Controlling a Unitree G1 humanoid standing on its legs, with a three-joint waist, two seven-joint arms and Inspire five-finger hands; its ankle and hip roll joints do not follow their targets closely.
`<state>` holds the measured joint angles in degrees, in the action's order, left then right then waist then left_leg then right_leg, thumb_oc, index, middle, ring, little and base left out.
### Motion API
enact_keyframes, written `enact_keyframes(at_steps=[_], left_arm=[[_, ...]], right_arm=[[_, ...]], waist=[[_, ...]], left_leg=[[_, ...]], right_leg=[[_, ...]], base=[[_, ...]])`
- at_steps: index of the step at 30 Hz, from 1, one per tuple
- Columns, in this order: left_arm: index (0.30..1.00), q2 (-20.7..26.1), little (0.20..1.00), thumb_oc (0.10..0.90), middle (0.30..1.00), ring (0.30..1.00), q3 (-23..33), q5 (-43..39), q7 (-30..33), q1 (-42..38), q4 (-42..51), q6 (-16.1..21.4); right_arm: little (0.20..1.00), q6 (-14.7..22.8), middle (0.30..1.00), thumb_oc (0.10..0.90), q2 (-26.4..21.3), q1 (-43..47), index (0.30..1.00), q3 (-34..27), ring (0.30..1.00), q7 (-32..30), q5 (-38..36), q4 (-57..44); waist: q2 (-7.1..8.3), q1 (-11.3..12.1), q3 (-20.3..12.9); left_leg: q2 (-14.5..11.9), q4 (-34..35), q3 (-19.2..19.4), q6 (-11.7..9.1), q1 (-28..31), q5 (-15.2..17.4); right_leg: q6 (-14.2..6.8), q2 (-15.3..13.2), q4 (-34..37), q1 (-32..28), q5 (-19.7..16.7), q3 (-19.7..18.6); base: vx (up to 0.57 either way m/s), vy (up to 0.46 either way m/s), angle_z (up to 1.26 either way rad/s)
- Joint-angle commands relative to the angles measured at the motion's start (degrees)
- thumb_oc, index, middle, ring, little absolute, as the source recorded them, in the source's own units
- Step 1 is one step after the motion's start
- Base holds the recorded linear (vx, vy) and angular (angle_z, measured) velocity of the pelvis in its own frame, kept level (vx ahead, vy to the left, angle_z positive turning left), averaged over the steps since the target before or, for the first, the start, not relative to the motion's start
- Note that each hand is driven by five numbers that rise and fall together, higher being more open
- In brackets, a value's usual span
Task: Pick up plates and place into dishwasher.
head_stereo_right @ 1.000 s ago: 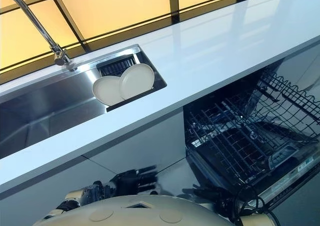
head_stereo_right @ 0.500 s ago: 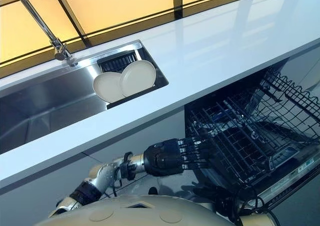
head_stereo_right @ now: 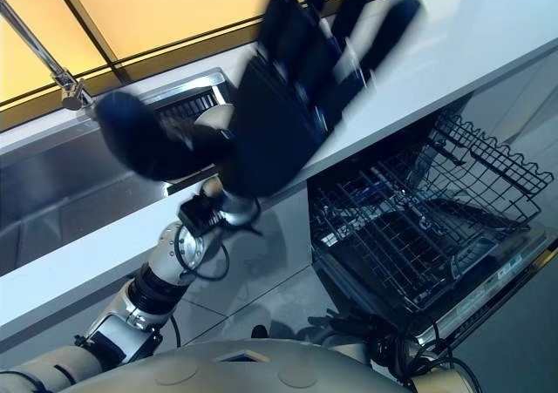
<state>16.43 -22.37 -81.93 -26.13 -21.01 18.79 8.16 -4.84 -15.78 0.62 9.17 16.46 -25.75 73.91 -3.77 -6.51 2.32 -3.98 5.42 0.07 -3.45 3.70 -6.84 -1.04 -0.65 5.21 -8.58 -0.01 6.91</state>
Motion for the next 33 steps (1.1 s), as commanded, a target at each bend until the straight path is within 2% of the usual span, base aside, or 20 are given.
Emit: enact_keyframes(at_steps=[1, 4, 6, 7, 9, 10, 11, 12, 13, 17, 23, 25, 27, 30, 33], left_arm=[[0.900, 5.0, 0.900, 0.800, 0.900, 0.900, 8.9, 20.6, 14.5, -3.2, -1.2, 12.4], [0.900, 11.2, 0.900, 0.800, 0.900, 0.900, 14.4, 37.9, 27.9, -4.2, -3.1, 11.3], [0.900, 15.2, 0.900, 0.800, 0.900, 0.900, 17.3, 56.4, 36.9, -5.0, -5.0, 8.3], [0.900, 17.5, 0.900, 0.800, 0.900, 0.900, 18.7, 63.8, 39.4, -5.6, -6.0, 6.7], [0.900, 22.0, 0.900, 0.800, 0.900, 0.900, 20.5, 75.6, 39.7, -7.1, -8.0, 2.2], [0.900, 22.6, 0.900, 0.800, 0.900, 0.900, 20.7, 77.0, 39.6, -7.3, -8.3, 1.6], [0.900, 25.4, 0.900, 0.800, 0.900, 0.900, 21.2, 81.3, 39.2, -8.4, -9.7, -1.0], [0.900, 26.8, 0.900, 0.800, 0.900, 0.900, 21.3, 84.1, 39.1, -9.0, -10.6, -2.3], [0.900, 30.4, 0.900, 0.800, 0.900, 0.900, 20.8, 85.9, 38.9, -10.2, -13.9, -3.6], [0.900, 35.2, 0.900, 0.800, 0.900, 0.900, 17.7, 83.8, 37.0, -13.6, -21.6, -6.8], [0.900, 37.1, 0.900, 0.800, 0.900, 0.900, 10.6, 82.6, 34.0, -20.5, -36.0, -8.3], [0.900, 37.7, 0.900, 0.800, 0.900, 0.900, 7.1, 83.6, 30.8, -23.6, -42.0, -9.8], [0.900, 37.5, 0.900, 0.800, 0.900, 0.900, 4.6, 79.9, 27.9, -26.1, -46.3, -10.8], [0.900, 35.8, 0.900, 0.800, 0.900, 0.900, 2.9, 74.8, 23.8, -29.0, -50.3, -14.2], [0.900, 34.2, 0.900, 0.800, 0.900, 0.900, 1.0, 63.6, 18.4, -32.4, -57.3, -16.8]], right_arm=[[0.900, 0.9, 0.900, 0.800, 1.4, -0.9, 0.900, -0.8, 0.900, 0.7, 0.6, 2.5], [0.900, 1.6, 0.900, 0.800, 0.8, -1.8, 0.900, -1.5, 0.900, 1.2, 0.5, 2.8], [0.900, 1.3, 0.900, 0.800, 0.7, -2.0, 0.900, -1.7, 0.900, 1.5, -0.2, 2.6], [0.900, 1.0, 0.900, 0.800, 0.7, -1.9, 0.900, -1.8, 0.900, 1.5, -0.6, 2.5], [0.900, 0.7, 0.900, 0.800, 0.7, -1.6, 0.900, -1.8, 0.900, 1.9, -0.7, 2.9], [0.900, 0.7, 0.900, 0.800, 0.7, -1.5, 0.900, -1.9, 0.900, 2.0, -0.7, 3.0], [0.900, 0.4, 0.900, 0.800, 0.5, -1.3, 0.900, -1.7, 0.900, 2.1, -1.0, 3.2], [0.900, 0.3, 0.900, 0.800, 0.6, -1.2, 0.900, -1.7, 0.900, 2.1, -1.1, 3.3], [0.900, 0.2, 0.900, 0.800, 0.3, -1.0, 0.900, -1.8, 0.900, 2.0, -1.0, 3.6], [0.900, 0.0, 0.900, 0.800, -0.6, -0.9, 0.900, -2.0, 0.900, 1.5, -1.0, 3.4], [0.900, 0.0, 0.900, 0.800, -1.5, -1.4, 0.900, -2.1, 0.900, 0.9, -1.1, 2.9], [0.900, -0.2, 0.900, 0.800, -1.9, -1.7, 0.900, -2.3, 0.900, 0.7, -1.0, 2.6], [0.900, -0.5, 0.900, 0.800, -2.2, -1.8, 0.900, -2.5, 0.900, 0.8, -0.4, 2.4], [0.900, -0.6, 0.900, 0.800, -2.5, -1.9, 0.900, -2.1, 0.900, 0.6, 0.7, 2.0], [0.900, -0.9, 0.900, 0.800, -3.0, -1.9, 0.900, -1.7, 0.900, 0.2, 1.0, 1.4]], waist=[[1.65, 1.3, -1.2], [1.37, 1.8, -1.8], [1.27, 2.0, -2.2], [1.17, 2.1, -2.4], [1.01, 2.3, -2.7], [1.02, 2.3, -2.7], [0.85, 2.3, -3.0], [0.80, 2.3, -3.1], [0.54, 2.2, -3.3], [-0.01, 1.6, -3.2], [-0.42, -0.3, -2.8], [-0.53, -1.1, -2.7], [-0.58, -1.7, -2.6], [-0.63, -2.5, -2.4], [-0.82, -3.6, -2.1]], left_leg=[[6.3, -0.4, 2.2, 4.9, 4.1, 8.7], [6.3, -0.4, 2.0, 4.9, 4.2, 8.6], [6.4, -0.4, 1.9, 5.0, 4.3, 8.6], [6.4, -0.4, 2.0, 4.9, 4.3, 8.6], [6.4, -0.5, 2.1, 4.9, 4.3, 8.6], [6.4, -0.5, 2.1, 4.9, 4.3, 8.5], [6.4, -0.5, 2.3, 4.8, 4.3, 8.5], [6.4, -0.5, 2.3, 4.8, 4.3, 8.6], [6.4, -0.5, 2.6, 4.8, 4.3, 8.5], [6.3, -0.6, 3.5, 4.6, 4.3, 8.3], [6.5, -0.8, 4.7, 4.7, 4.2, 8.3], [6.7, -0.9, 5.1, 4.8, 4.2, 8.5], [6.9, -1.0, 5.4, 4.9, 4.2, 8.6], [7.0, -1.0, 5.9, 5.1, 4.3, 8.8], [7.2, -1.0, 6.6, 5.1, 4.2, 8.9]], right_leg=[[-1.3, 2.1, -3.1, 2.4, 1.0, -2.1], [-1.3, 2.0, -3.1, 2.1, 1.4, -1.5], [-1.3, 2.0, -3.1, 2.1, 1.7, -1.3], [-1.2, 2.1, -3.1, 2.0, 1.7, -1.2], [-1.2, 2.2, -3.0, 1.9, 1.9, -1.2], [-1.1, 2.2, -3.0, 1.8, 1.9, -1.2], [-1.1, 2.3, -3.0, 1.8, 2.0, -1.2], [-1.1, 2.3, -3.1, 1.8, 2.1, -1.3], [-1.2, 2.3, -3.2, 1.9, 2.0, -1.4], [-1.6, 2.1, -3.9, 2.4, 2.0, -1.5], [-2.2, 1.8, -5.0, 3.4, 1.7, -2.1], [-2.6, 1.6, -5.3, 3.8, 1.6, -2.4], [-2.9, 1.5, -5.5, 4.1, 1.5, -2.7], [-3.2, 1.3, -5.8, 4.4, 1.3, -3.2], [-3.7, 1.1, -6.0, 4.8, 1.0, -3.6]], base=[[0.05, 0.031, -0.05], [0.06, 0.023, 0.01], [0.06, 0.008, 0.03], [0.06, 0.010, 0.01], [0.06, 0.014, -0.02], [0.06, 0.020, 0.00], [0.05, 0.023, 0.02], [0.08, 0.045, 0.02], [0.07, 0.048, 0.01], [0.05, 0.058, -0.02], [0.03, 0.063, -0.06], [0.04, 0.061, -0.04], [0.04, 0.071, -0.08], [0.04, 0.065, -0.12], [0.05, 0.076, -0.06]])
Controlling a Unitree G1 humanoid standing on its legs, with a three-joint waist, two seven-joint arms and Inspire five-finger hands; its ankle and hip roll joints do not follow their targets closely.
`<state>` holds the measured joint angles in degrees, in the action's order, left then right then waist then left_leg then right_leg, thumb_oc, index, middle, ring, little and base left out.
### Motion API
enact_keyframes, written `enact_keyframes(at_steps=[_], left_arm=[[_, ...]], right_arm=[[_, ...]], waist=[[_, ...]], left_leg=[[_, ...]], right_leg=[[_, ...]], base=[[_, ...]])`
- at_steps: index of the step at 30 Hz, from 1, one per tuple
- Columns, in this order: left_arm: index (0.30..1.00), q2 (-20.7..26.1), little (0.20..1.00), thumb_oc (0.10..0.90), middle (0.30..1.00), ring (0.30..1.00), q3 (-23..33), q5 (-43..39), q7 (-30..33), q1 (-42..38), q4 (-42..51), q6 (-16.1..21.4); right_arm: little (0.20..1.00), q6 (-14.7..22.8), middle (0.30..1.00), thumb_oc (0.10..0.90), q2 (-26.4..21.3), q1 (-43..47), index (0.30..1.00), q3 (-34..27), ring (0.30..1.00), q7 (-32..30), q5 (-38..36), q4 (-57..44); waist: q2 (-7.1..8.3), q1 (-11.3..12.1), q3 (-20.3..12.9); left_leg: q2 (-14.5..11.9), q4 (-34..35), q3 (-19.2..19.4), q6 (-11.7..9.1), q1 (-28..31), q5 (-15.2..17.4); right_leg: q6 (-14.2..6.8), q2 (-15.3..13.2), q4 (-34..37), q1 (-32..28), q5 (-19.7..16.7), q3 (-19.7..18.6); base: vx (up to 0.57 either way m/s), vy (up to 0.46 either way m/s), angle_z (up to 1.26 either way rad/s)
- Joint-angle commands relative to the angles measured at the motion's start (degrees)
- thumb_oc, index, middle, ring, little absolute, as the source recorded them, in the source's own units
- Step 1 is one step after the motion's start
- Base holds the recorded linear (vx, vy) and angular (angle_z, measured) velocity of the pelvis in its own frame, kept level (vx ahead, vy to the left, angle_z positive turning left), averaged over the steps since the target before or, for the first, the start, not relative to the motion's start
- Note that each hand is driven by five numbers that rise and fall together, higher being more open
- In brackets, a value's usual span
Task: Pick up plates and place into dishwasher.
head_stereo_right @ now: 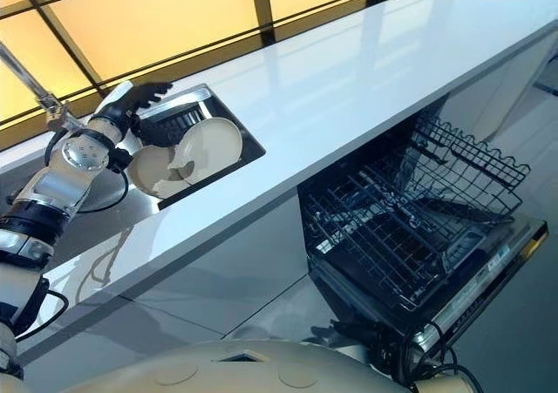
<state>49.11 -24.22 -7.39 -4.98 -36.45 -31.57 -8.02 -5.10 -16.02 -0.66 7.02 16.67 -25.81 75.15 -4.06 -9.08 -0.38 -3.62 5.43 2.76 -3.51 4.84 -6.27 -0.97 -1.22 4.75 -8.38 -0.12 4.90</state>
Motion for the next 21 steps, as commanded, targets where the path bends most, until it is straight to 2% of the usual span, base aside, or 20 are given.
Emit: enact_keyframes(at_steps=[1, 3, 9, 13, 21], left_arm=[[0.900, 0.9, 0.900, 0.800, 0.900, 0.900, 2.5, -13.2, -3.8, -17.8, -8.4, -1.2], [0.900, -0.4, 0.900, 0.800, 0.900, 0.900, 2.2, -16.8, -5.0, -19.0, -11.0, -2.7], [0.900, -0.4, 0.900, 0.800, 0.900, 0.900, 1.5, -18.4, -8.1, -21.8, -17.2, -3.6], [0.900, 0.0, 0.900, 0.800, 0.900, 0.900, 1.2, -19.9, -11.7, -23.4, -20.4, -6.3], [0.900, 2.0, 0.900, 0.800, 0.900, 0.900, -1.5, -15.0, -19.7, -24.2, -22.0, -9.3]], right_arm=[[0.900, -0.8, 0.900, 0.800, -3.0, -0.5, 0.900, 0.5, 0.900, -0.1, 0.9, -0.1], [0.900, -0.7, 0.900, 0.800, -3.3, -0.2, 0.900, 0.6, 0.900, -0.4, 2.0, -0.4], [0.900, -0.8, 0.900, 0.800, -3.7, -0.1, 0.900, 1.3, 0.900, 0.0, 3.1, -0.9], [0.900, -0.7, 0.900, 0.800, -3.5, -0.5, 0.900, 1.6, 0.900, -0.1, 3.0, -1.3], [0.900, -0.6, 0.900, 0.800, -3.7, -1.0, 0.900, 1.0, 0.900, -0.3, 2.2, -2.5]], waist=[[-0.58, -1.2, 0.7], [-0.63, -1.7, 0.9], [-0.52, -2.7, 1.1], [-0.29, -3.2, 1.2], [-0.37, -3.4, 2.1]], left_leg=[[6.9, -1.0, 4.1, 5.3, 3.1, 8.4], [7.0, -1.0, 4.5, 5.4, 3.2, 8.6], [7.2, -1.0, 5.6, 5.6, 3.2, 9.0], [7.4, -1.1, 6.4, 5.7, 3.0, 9.2], [7.7, -1.5, 7.0, 6.0, 2.6, 9.4]], right_leg=[[-3.9, 1.7, -5.7, 4.7, 1.1, -1.7], [-4.1, 1.6, -5.9, 5.0, 1.1, -1.9], [-4.7, 1.3, -6.0, 5.4, 0.9, -2.4], [-5.2, 1.2, -5.9, 5.6, 0.6, -3.0], [-5.7, 1.0, -5.8, 6.2, 0.0, -3.5]], base=[[0.04, 0.071, -0.02], [0.04, 0.065, -0.10], [0.04, 0.044, -0.11], [0.03, 0.021, -0.06], [0.00, 0.006, -0.03]])
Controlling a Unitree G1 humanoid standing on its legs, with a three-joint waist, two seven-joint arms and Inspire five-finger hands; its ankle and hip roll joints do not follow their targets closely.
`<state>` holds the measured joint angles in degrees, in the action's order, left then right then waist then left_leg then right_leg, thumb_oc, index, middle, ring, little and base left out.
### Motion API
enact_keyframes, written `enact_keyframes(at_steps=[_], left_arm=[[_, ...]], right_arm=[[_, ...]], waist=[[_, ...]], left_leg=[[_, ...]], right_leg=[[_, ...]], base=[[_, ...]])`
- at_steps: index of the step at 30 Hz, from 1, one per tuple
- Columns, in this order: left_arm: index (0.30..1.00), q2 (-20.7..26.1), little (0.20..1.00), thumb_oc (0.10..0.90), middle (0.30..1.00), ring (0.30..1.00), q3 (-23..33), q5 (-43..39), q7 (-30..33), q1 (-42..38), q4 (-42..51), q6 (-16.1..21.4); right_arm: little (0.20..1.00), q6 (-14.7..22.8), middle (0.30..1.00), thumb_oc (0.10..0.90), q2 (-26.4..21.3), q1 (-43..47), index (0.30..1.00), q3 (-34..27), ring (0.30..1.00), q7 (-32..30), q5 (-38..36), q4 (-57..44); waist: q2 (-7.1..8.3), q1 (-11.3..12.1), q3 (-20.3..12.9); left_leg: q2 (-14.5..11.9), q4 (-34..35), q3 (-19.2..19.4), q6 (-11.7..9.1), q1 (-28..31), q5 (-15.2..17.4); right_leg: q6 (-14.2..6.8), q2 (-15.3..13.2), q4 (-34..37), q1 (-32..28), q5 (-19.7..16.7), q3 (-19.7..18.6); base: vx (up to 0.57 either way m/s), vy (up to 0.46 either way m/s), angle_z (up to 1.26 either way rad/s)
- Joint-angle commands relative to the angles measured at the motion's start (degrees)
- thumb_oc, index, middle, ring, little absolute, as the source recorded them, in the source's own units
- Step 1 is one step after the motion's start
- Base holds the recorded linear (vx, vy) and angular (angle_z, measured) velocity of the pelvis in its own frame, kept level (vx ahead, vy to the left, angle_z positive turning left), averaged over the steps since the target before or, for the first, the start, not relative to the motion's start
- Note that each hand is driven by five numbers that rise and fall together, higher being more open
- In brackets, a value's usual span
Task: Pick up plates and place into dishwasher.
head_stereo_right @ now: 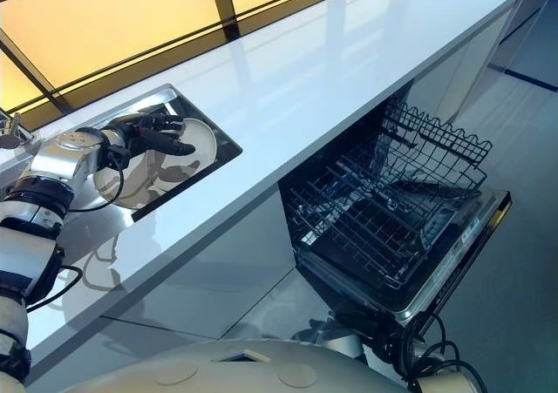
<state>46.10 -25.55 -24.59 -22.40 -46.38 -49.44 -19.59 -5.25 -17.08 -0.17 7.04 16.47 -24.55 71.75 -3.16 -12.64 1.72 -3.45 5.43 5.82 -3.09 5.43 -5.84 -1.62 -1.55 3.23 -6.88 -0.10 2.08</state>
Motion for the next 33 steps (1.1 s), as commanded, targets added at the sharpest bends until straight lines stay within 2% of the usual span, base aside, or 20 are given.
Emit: enact_keyframes(at_steps=[1, 4, 6, 8, 11, 14, 15, 18, 20, 24, 29, 33], left_arm=[[0.900, 5.3, 0.900, 0.800, 0.900, 0.900, -0.5, 2.7, -3.2, -14.5, -4.3, 2.4], [0.900, 6.3, 0.900, 0.800, 0.900, 0.900, -1.2, 3.9, -5.3, -14.7, -3.7, 2.4], [0.900, 7.8, 0.900, 0.800, 0.900, 0.900, -2.1, 5.8, -4.5, -15.3, -2.7, 3.5], [0.900, 8.5, 0.900, 0.800, 0.900, 0.900, -2.7, 3.7, -3.4, -16.5, -2.6, 4.4], [0.900, 8.5, 0.900, 0.800, 0.900, 0.900, -1.6, -5.5, -1.9, -17.5, -1.5, 4.7], [0.900, 7.1, 0.900, 0.800, 0.900, 0.900, 2.5, -21.5, -1.4, -18.1, 1.0, 6.4], [0.900, 6.9, 0.900, 0.800, 0.900, 0.900, 3.8, -24.2, -0.5, -17.9, 2.3, 6.2], [0.900, 6.8, 0.900, 0.800, 0.900, 0.900, 7.0, -29.3, 4.5, -17.4, 4.1, 9.5], [0.900, 7.8, 0.900, 0.800, 0.900, 0.900, 10.4, -27.3, 8.9, -15.9, 3.4, 15.2], [0.900, 9.1, 0.900, 0.800, 0.900, 0.900, 13.6, -22.3, 12.2, -13.1, 2.9, 20.4], [0.900, 8.5, 0.900, 0.800, 0.900, 0.900, 14.2, -15.2, 12.3, -10.5, 3.6, 21.1], [0.900, 8.0, 0.900, 0.800, 0.900, 0.900, 11.4, -9.1, 13.6, -11.5, 2.9, 20.2]], right_arm=[[0.900, -0.5, 0.900, 0.800, -2.7, -1.5, 0.900, 0.9, 0.900, -0.2, 0.9, 0.8], [0.900, -0.4, 0.900, 0.800, -2.8, -1.5, 0.900, 0.4, 0.900, -0.4, 0.6, 0.8], [0.900, -0.4, 0.900, 0.800, -3.0, -1.6, 0.900, 0.0, 0.900, -0.5, 0.4, 0.6], [0.900, -0.2, 0.900, 0.800, -2.9, -1.7, 0.900, 0.2, 0.900, -0.7, -0.3, 0.7], [0.900, -0.2, 0.900, 0.800, -2.8, -1.9, 0.900, 0.4, 0.900, -0.8, -1.0, 0.4], [0.900, 0.0, 0.900, 0.800, -2.5, -2.0, 0.900, 0.8, 0.900, -0.6, -1.4, 0.8], [0.900, 0.0, 0.900, 0.800, -2.6, -2.0, 0.900, 0.8, 0.900, -0.5, -1.3, 1.0], [0.900, 0.1, 0.900, 0.800, -2.6, -2.1, 0.900, 0.8, 0.900, -0.2, -0.6, 1.5], [0.900, 0.2, 0.900, 0.800, -2.3, -2.3, 0.900, 0.7, 0.900, -0.1, -0.1, 1.9], [0.900, 0.3, 0.900, 0.800, -2.2, -2.7, 0.900, 1.0, 0.900, 0.1, -0.1, 1.9], [0.900, 0.7, 0.900, 0.800, -2.3, -3.3, 0.900, 1.1, 0.900, 0.4, 0.3, 1.5], [0.900, 0.8, 0.900, 0.800, -2.5, -3.7, 0.900, 0.8, 0.900, 0.4, 0.7, 1.4]], waist=[[-1.31, 0.1, 0.1], [-1.44, 0.3, 0.3], [-1.50, 0.6, 0.4], [-1.41, 0.8, 0.4], [-1.17, 1.0, 0.4], [-0.94, 1.0, 0.3], [-0.94, 1.0, 0.2], [-0.96, 1.0, 0.0], [-0.82, 1.2, -0.2], [-0.58, 1.4, -0.4], [-0.13, 1.4, -0.3], [-0.03, 0.8, -0.1]], left_leg=[[7.5, -1.5, 4.0, 5.6, 2.0, 9.0], [7.6, -1.6, 4.0, 5.6, 1.8, 9.0], [7.6, -1.7, 3.7, 5.6, 1.7, 9.0], [7.6, -1.7, 3.6, 5.6, 1.6, 8.9], [7.5, -1.7, 3.4, 5.5, 1.5, 8.9], [7.4, -1.3, 3.2, 5.3, 1.7, 8.8], [7.4, -1.2, 3.2, 5.2, 1.8, 8.8], [7.4, -1.0, 2.9, 5.1, 2.0, 8.8], [7.4, -1.0, 2.9, 5.1, 2.2, 9.0], [7.4, -1.1, 3.0, 5.3, 2.3, 9.2], [7.5, -1.9, 3.4, 5.6, 2.1, 9.7], [7.6, -2.7, 3.9, 5.9, 1.9, 10.1]], right_leg=[[-5.1, 1.4, -4.3, 4.7, 0.0, -0.7], [-5.2, 1.3, -4.1, 4.7, -0.2, -0.8], [-5.3, 1.4, -4.1, 4.7, -0.2, -0.9], [-5.3, 1.4, -3.9, 4.6, -0.2, -0.9], [-5.3, 1.5, -3.7, 4.5, -0.3, -1.0], [-5.1, 1.7, -3.7, 4.5, -0.1, -1.2], [-5.0, 1.7, -3.7, 4.5, -0.1, -1.3], [-4.8, 1.8, -3.6, 4.4, 0.0, -1.4], [-4.7, 1.8, -3.7, 4.3, 0.1, -1.4], [-4.5, 1.8, -3.9, 4.3, 0.3, -1.5], [-4.5, 1.7, -4.6, 4.5, 0.7, -1.7], [-4.7, 1.6, -5.4, 4.9, 0.8, -2.3]], base=[[-0.02, 0.011, -0.06], [-0.01, 0.003, -0.02], [0.00, 0.000, 0.00], [0.00, 0.000, 0.00], [0.00, 0.000, 0.00], [0.00, -0.023, 0.01], [0.00, 0.000, 0.00], [0.00, 0.000, 0.00], [0.03, -0.008, -0.02], [0.02, 0.001, -0.05], [0.01, 0.006, 0.00], [0.07, 0.052, -0.02]])
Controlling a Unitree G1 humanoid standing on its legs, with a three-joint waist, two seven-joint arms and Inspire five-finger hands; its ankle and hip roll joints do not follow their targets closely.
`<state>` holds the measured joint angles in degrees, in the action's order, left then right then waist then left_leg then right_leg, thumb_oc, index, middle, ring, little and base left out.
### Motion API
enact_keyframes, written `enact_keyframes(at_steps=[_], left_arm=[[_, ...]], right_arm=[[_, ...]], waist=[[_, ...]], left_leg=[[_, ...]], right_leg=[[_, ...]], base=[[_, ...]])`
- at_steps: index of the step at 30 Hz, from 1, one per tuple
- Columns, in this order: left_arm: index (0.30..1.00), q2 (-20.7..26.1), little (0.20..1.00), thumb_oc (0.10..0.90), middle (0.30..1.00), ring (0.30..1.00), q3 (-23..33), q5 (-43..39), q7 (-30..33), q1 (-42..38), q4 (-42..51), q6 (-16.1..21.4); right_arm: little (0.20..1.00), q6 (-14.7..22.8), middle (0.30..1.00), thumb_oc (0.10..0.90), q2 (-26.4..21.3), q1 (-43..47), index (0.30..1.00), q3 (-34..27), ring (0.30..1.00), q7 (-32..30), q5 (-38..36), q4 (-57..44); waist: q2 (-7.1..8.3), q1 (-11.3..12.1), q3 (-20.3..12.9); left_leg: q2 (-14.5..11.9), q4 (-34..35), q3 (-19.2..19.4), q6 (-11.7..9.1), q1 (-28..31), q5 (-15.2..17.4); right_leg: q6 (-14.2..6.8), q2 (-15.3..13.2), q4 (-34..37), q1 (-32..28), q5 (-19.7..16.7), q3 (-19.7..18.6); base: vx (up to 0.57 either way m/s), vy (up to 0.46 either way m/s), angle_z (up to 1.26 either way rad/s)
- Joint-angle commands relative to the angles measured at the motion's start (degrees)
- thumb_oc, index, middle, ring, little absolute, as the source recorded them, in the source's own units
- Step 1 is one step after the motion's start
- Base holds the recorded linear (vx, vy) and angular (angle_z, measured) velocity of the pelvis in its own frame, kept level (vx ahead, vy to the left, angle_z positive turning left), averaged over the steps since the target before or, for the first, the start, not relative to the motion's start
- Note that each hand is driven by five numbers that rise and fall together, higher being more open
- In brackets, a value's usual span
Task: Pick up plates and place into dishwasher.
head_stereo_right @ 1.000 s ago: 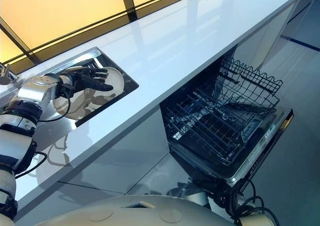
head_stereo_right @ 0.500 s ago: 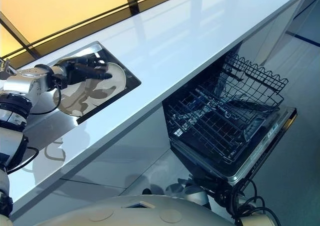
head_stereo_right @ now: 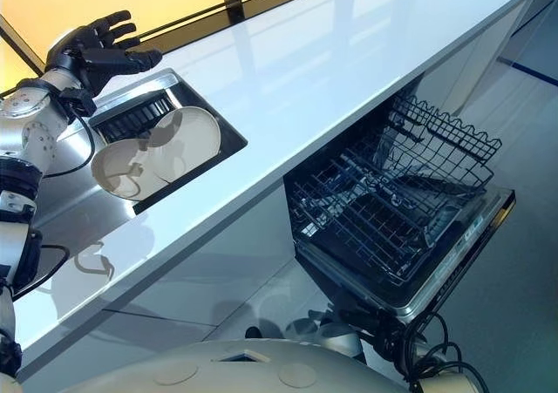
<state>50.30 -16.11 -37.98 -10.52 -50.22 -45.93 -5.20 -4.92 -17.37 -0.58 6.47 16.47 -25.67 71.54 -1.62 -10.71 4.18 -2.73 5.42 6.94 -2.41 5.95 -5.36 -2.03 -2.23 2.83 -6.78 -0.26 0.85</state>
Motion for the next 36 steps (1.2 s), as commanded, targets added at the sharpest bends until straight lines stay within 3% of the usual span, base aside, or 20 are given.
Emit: enact_keyframes(at_steps=[1, 19, 36], left_arm=[[0.900, 3.8, 0.900, 0.800, 0.900, 0.900, 1.0, 5.2, 2.2, -8.3, -1.0, 5.5], [0.900, 1.6, 0.900, 0.800, 0.900, 0.900, -9.0, 15.3, 1.2, -16.5, -10.0, -2.0], [0.900, 1.9, 0.900, 0.800, 0.900, 0.900, -15.0, 22.9, -10.7, -17.4, -12.5, -6.1]], right_arm=[[0.900, 0.6, 0.900, 0.800, -2.4, -3.4, 0.900, 1.3, 0.900, 0.5, 1.8, 1.6], [0.900, 2.1, 0.900, 0.800, -4.1, -5.5, 0.900, 0.3, 0.900, 1.0, 3.2, 1.1], [0.900, 2.3, 0.900, 0.800, -4.3, -5.2, 0.900, 0.3, 0.900, 1.1, 2.0, -0.2]], waist=[[-1.57, -1.3, -2.5], [-1.11, -4.8, 0.1], [-1.37, -4.6, 2.1]], left_leg=[[7.0, -2.9, 2.8, 5.3, 1.3, 9.7], [8.0, -4.9, 4.6, 6.3, -0.6, 10.7], [8.0, -5.6, 5.0, 6.5, -2.1, 10.4]], right_leg=[[-4.3, 2.3, -5.2, 5.0, 0.9, -1.3], [-6.3, 1.4, -8.1, 9.0, -0.1, -4.7], [-6.7, 1.2, -8.4, 10.2, -0.6, -5.1]], base=[[0.09, 0.056, -0.03], [0.05, 0.053, -0.04], [0.00, 0.003, 0.01]])
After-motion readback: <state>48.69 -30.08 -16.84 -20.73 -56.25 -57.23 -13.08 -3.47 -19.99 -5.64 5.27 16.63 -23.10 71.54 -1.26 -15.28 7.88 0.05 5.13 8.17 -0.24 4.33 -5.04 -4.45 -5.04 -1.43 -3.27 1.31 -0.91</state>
